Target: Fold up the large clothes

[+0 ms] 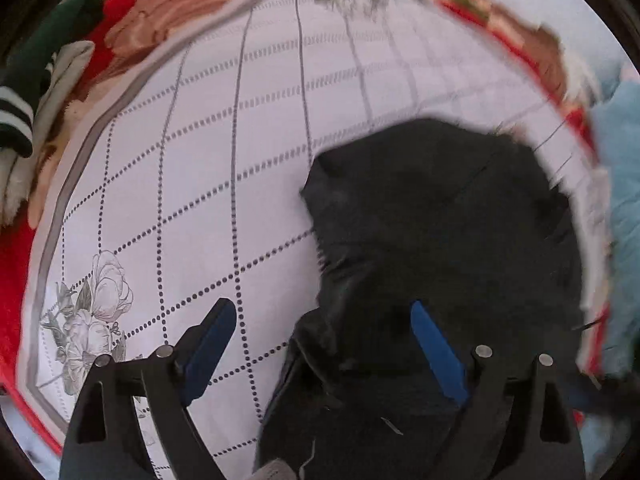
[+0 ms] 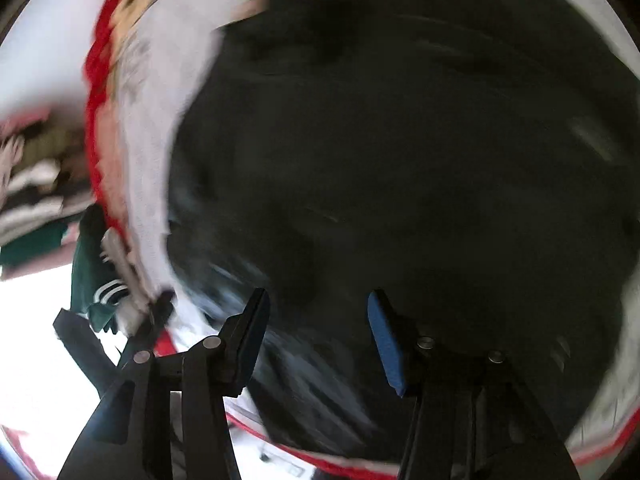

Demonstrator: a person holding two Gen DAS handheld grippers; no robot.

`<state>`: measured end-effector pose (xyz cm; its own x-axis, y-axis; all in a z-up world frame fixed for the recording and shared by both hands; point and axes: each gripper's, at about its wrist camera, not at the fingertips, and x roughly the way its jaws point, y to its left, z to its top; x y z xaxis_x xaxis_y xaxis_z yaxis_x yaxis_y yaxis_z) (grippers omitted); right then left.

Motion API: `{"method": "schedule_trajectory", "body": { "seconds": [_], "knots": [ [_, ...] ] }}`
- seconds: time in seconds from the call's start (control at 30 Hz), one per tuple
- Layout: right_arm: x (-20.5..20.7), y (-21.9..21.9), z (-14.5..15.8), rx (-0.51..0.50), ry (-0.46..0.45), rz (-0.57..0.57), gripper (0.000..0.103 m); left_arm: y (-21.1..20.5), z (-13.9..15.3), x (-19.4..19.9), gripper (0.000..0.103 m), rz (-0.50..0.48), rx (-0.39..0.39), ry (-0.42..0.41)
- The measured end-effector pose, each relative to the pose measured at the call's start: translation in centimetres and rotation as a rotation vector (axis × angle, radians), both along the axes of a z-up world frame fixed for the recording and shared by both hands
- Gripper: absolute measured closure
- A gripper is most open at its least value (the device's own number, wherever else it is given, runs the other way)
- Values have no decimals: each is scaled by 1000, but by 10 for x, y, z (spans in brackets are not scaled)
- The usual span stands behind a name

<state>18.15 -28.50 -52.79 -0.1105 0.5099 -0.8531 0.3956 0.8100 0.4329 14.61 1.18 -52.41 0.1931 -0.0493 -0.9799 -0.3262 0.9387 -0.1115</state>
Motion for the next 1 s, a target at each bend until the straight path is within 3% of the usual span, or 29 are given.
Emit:
{"method": "schedule_trajectory", "body": {
  "seconds": [0.03,0.13,0.27,0.37,0.47,0.5,0.53,0.57,0.6,0.73,0.83,1.0],
  "knots": [
    [-20,-22,3,-31,13,-42,42,-3,-7,0,13,-13,26,10],
    [-80,-93,2,-147,62,-164,39,-1,-16,5,1,-17,70,19],
    [-113,-146,-26,-269,56,-186,37,0,-23,13,0,-32,81,31],
    [-116,-159,-60,-173,48,-172,36,-4,-24,20,0,-73,117,34],
    [-115,-155,-63,-197,19,-123,36,-9,-15,21,0,-115,159,37],
    [-115,-150,-57,-205,-8,-105,48,-11,-9,19,0,-131,182,31],
    [-115,-144,-54,-196,-26,-88,79,-14,-3,16,0,-145,205,25],
    [-119,-132,-54,-178,-22,-92,91,-18,4,11,0,-161,230,21],
    [-124,-121,-54,-160,-23,-107,95,-20,11,3,0,-172,249,16],
    [-140,-97,-53,-126,-5,-130,96,-25,35,-31,0,-179,274,16],
    [-164,-73,-54,-46,45,-160,96,-22,53,-56,0,-167,287,30],
    [-221,-1,-77,144,210,-156,96,-7,72,-93,0,-154,310,50]
  ]
}}
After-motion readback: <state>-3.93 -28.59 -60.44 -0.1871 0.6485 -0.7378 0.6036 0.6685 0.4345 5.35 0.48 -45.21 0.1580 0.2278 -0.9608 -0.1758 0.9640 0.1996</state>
